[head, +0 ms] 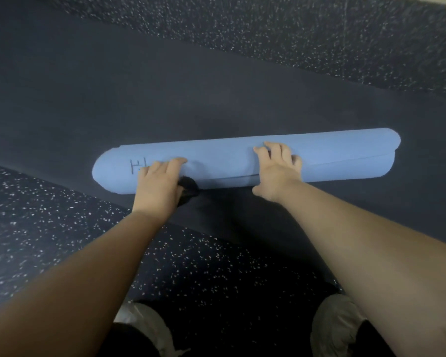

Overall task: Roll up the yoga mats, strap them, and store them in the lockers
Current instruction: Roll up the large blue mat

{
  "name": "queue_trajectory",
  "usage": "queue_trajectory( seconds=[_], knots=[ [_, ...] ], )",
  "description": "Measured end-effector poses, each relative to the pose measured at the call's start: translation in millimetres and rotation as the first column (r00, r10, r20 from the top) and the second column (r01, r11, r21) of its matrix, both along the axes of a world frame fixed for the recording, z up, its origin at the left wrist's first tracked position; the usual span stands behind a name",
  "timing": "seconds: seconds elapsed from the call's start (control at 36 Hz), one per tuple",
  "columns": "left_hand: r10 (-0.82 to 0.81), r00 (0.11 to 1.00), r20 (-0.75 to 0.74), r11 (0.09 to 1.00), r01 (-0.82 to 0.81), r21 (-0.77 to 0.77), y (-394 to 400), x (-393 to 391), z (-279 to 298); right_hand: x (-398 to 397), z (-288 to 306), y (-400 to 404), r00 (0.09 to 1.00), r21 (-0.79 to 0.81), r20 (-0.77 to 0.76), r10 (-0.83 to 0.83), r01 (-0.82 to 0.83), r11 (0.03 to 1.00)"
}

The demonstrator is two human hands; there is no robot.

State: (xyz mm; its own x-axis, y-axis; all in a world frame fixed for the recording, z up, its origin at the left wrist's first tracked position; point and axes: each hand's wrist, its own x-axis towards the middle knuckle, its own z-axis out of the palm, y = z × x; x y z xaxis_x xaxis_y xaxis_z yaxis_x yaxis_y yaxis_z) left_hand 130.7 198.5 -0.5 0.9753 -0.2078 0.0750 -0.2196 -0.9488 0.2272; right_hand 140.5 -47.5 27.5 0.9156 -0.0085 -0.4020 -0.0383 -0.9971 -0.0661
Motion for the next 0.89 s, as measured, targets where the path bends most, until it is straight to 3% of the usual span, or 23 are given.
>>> queue_trajectory(
  seconds=[0.19,0.28,0.36,0.53,0.69,0.89],
  knots=[
    [0.145,0.989,-0.002,0.988,-0.145,-0.046,25.0,10.3,-0.3,8.1,0.5,9.2,1.000,-0.107,-0.003,-0.013,0.013,0.994],
    [0.330,0.931,-0.157,0.934,-0.346,-0.085,36.4,14.5,2.8,7.1,-3.8,13.9,1.000,-0.188,-0.001,0.010,-0.010,0.982],
    [0.373,0.873,-0.313,0.898,-0.425,-0.116,50.0,16.3,1.5,2.3,-13.2,21.7,0.999,-0.304,0.025,0.041,-0.032,0.952],
    [0.351,0.877,-0.329,0.897,-0.416,-0.152,55.2,17.8,-7.1,6.7,-19.9,56.0,0.995,-0.353,0.094,-0.011,0.044,0.935],
    [0.347,0.899,-0.268,0.901,-0.399,-0.170,58.7,11.1,-13.6,18.5,-18.2,105.9,0.967,-0.203,0.026,0.252,-0.242,0.949],
    [0.297,0.913,-0.280,0.895,-0.368,-0.252,81.7,23.3,-4.0,45.9,-21.7,139.1,0.979,-0.212,-0.027,0.203,-0.204,0.956]
  ],
)
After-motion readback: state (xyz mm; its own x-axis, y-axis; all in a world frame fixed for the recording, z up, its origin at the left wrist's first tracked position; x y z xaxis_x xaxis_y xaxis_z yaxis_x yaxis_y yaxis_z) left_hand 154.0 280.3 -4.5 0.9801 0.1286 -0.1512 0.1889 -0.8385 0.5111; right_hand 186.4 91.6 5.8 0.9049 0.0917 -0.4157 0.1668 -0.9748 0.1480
